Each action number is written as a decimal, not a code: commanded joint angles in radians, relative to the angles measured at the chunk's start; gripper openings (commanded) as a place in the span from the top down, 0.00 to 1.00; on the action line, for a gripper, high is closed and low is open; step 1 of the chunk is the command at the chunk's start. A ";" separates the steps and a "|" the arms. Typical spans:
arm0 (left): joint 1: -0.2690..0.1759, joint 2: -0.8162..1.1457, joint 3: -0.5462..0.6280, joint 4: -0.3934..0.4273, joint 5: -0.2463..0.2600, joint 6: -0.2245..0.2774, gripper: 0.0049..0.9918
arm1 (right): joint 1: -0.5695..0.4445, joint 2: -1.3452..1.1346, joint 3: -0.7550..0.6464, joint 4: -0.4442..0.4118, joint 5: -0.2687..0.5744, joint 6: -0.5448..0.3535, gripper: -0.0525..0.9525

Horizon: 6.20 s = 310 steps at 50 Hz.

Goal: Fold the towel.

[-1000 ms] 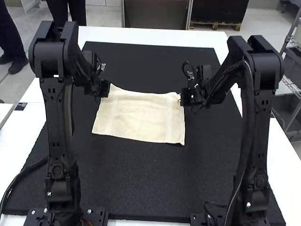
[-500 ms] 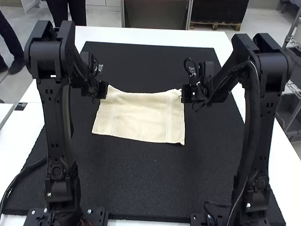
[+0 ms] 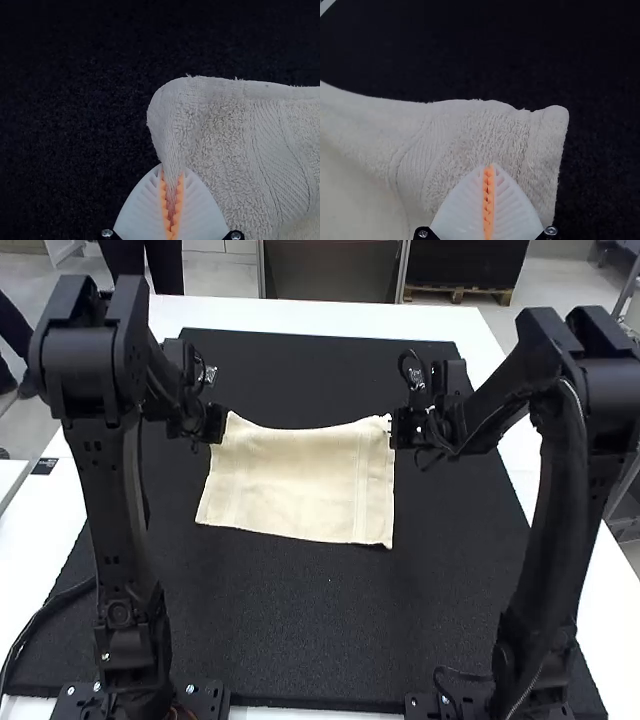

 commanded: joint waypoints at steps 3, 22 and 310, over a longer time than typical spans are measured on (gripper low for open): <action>0.015 -0.073 -0.039 0.002 0.013 0.025 0.98 | -0.015 -0.074 -0.037 -0.017 -0.005 0.010 0.97; 0.015 -0.195 -0.150 0.005 0.013 0.043 0.98 | -0.015 -0.162 -0.116 -0.057 -0.020 0.007 0.97; 0.172 -0.436 -0.638 0.318 -0.041 0.134 0.02 | 0.077 -0.126 -0.314 -0.160 -0.103 -0.057 0.10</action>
